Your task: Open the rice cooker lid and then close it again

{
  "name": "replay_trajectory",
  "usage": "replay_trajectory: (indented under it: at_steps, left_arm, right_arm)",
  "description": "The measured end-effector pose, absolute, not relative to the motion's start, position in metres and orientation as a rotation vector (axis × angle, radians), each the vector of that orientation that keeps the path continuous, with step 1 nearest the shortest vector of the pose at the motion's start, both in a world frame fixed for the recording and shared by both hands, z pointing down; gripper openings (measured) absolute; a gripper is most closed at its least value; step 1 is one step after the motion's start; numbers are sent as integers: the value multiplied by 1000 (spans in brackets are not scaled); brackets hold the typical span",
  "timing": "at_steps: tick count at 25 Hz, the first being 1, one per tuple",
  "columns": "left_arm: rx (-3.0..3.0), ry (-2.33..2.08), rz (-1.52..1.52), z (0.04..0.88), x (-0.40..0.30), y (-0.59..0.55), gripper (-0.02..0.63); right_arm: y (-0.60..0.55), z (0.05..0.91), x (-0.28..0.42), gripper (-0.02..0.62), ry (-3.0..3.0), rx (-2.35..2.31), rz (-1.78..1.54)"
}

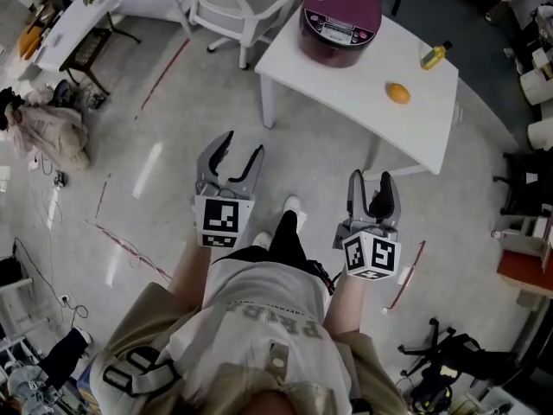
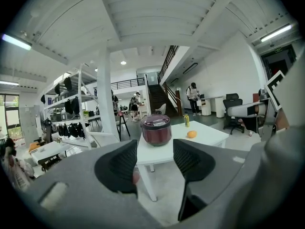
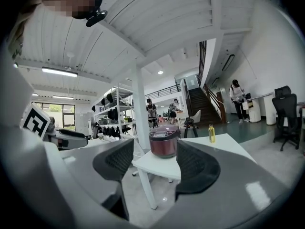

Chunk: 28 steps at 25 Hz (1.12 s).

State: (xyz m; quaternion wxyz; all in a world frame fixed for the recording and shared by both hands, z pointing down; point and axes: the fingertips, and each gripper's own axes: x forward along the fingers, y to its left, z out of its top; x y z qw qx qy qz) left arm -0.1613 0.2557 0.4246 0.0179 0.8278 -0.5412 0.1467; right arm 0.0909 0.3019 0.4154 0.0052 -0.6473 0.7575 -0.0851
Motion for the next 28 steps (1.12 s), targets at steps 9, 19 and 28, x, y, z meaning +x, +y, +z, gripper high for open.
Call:
replay_trajectory:
  at_steps: [9,19,28]
  left_arm:
    - [2557,-1685,468,428,-117,186,242]
    - [2526,-1783,473,412,-80,131,242]
    - [2491,-1811,513,412,-70,115,242]
  right_arm:
    - [223,420,131,258,2413,-1976,-293]
    - [153,408,165,258,2461,-1872,-268]
    - [131,412,177,258,2480,-1836,-299]
